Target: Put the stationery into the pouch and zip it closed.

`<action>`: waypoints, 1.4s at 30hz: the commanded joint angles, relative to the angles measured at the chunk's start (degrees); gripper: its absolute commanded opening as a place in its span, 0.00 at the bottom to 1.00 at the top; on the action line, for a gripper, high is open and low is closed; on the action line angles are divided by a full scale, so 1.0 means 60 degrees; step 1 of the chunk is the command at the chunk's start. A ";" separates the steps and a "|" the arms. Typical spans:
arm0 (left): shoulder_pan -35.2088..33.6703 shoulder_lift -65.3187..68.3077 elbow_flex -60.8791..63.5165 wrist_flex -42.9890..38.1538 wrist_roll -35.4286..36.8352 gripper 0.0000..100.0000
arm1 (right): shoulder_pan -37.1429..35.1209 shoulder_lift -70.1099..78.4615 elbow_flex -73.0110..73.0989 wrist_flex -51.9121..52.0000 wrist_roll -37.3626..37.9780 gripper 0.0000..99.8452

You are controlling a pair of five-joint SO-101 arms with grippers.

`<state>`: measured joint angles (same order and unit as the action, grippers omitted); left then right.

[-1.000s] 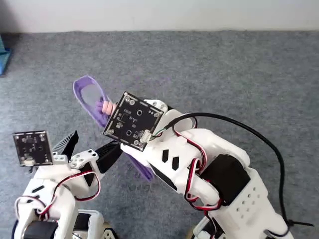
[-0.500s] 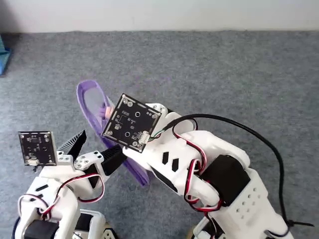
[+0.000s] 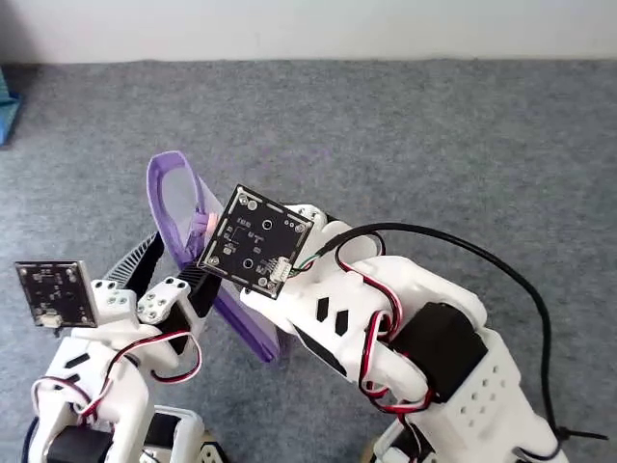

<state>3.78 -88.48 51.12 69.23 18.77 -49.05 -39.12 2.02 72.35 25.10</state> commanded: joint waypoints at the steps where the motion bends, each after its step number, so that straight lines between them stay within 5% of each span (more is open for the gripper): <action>1: 0.0073 -0.0073 -0.0022 0.0308 -0.0059 0.25 | 0.0007 -0.0271 -0.0234 -0.0227 0.0015 0.01; 15: 0.0073 -0.0088 -0.0066 0.0586 -0.0044 0.25 | 0.0007 -0.0242 -0.0234 -0.0447 0.0015 0.01; 33: 0.0088 -0.0088 -0.0081 0.0571 -0.0073 0.08 | 0.0037 0.0037 -0.0264 -0.1121 0.0029 0.01; 42: 0.0088 -0.0088 -0.0388 0.0645 -0.0088 0.01 | 0.1165 0.0725 -0.0278 -0.2059 0.0029 0.01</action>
<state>4.13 -88.48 51.21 72.92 18.51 -45.36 -34.90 2.11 63.12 25.10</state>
